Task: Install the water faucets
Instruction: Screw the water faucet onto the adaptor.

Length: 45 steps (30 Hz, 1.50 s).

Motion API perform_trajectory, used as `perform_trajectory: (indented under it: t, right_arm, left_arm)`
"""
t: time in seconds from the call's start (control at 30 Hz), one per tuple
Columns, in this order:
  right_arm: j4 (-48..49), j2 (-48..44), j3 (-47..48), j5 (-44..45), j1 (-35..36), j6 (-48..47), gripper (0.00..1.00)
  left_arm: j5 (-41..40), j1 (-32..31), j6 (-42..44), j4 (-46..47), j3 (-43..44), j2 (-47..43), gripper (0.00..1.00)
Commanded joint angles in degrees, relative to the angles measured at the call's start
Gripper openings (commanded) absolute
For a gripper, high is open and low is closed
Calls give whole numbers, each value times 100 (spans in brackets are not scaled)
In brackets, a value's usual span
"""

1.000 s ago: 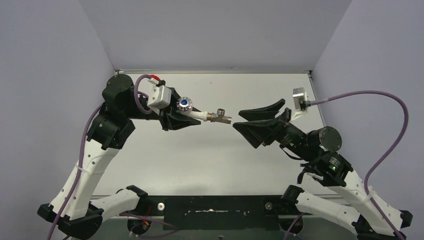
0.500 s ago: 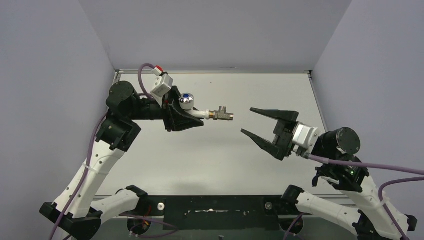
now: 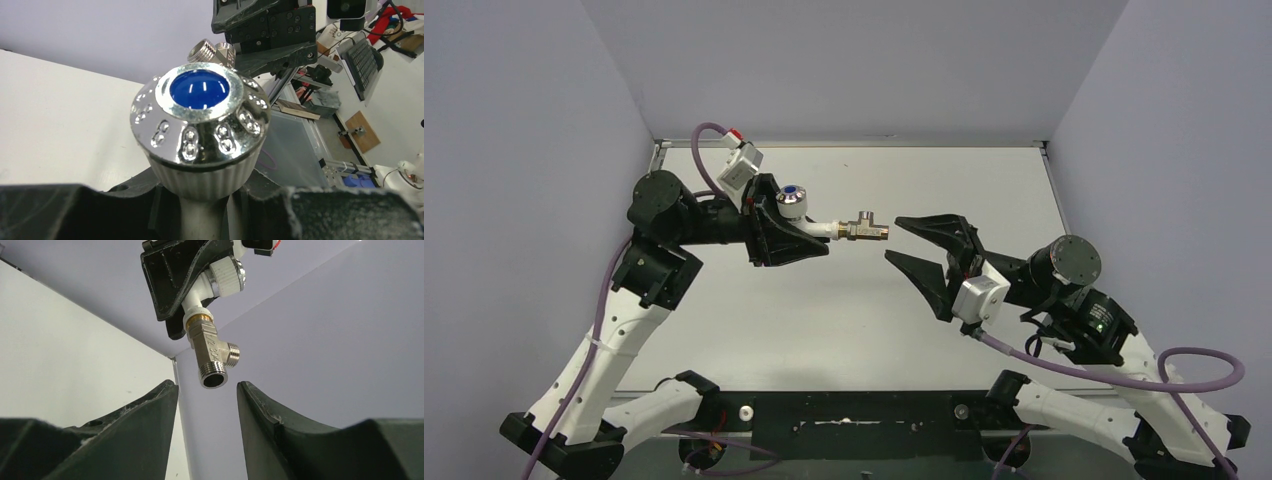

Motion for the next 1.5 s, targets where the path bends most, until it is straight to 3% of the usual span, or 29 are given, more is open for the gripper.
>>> perform_trajectory:
  t: [0.0, 0.5, 1.0, 1.33, 1.47]
  right_arm:
    - [716, 18, 38, -147, -2, -231, 47]
    - [515, 351, 292, -389, 42, -250, 45]
    - [616, 363, 293, -338, 66, 113, 20]
    - [675, 398, 263, -214, 62, 977, 2]
    - [782, 422, 233, -148, 62, 1522, 0]
  left_arm:
    - [56, 14, -191, 501, 29, -64, 0]
    - [222, 14, -121, 387, 106, -3, 0]
    - [292, 5, -25, 294, 145, 37, 0]
    - [442, 1, 258, 13, 314, 102, 0]
    - [503, 8, 463, -124, 386, 144, 0]
